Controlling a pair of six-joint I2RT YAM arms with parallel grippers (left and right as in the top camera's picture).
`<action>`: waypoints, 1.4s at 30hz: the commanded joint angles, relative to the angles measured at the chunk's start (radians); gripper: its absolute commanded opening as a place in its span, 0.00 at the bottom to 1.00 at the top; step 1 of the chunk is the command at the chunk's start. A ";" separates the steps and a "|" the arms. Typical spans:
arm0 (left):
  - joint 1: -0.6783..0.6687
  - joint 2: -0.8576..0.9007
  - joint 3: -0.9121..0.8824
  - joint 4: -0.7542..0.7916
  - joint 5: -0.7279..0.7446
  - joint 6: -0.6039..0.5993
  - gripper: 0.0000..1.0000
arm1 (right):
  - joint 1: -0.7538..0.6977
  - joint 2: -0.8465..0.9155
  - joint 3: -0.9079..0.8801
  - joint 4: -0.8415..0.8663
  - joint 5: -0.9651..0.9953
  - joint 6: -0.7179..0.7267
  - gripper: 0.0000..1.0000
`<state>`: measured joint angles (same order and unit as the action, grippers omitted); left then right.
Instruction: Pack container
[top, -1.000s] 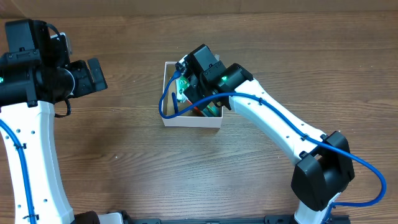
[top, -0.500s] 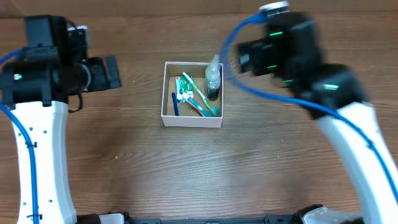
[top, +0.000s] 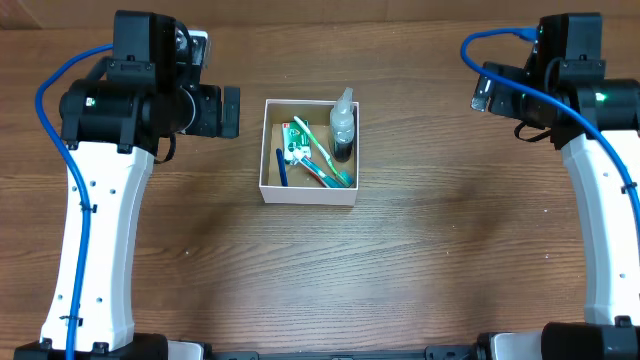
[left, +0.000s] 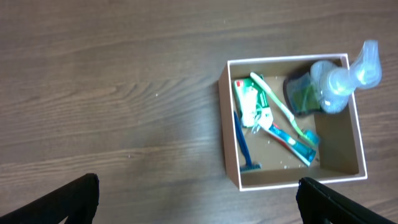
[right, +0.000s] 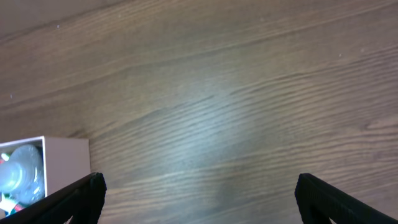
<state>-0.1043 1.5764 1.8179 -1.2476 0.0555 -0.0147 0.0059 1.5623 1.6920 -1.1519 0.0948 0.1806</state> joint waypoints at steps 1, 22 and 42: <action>-0.001 -0.049 -0.018 -0.023 -0.002 0.038 1.00 | -0.002 -0.091 -0.024 -0.036 -0.036 0.029 0.97; -0.001 -1.187 -1.064 0.344 -0.039 -0.068 1.00 | -0.001 -0.891 -0.926 0.162 -0.116 0.156 1.00; -0.001 -1.185 -1.064 0.118 -0.037 -0.068 1.00 | 0.071 -1.111 -1.029 0.248 -0.045 0.137 1.00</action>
<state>-0.1043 0.3965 0.7589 -1.1301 0.0223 -0.0723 0.1066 0.5365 0.7429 -0.9581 0.0189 0.3328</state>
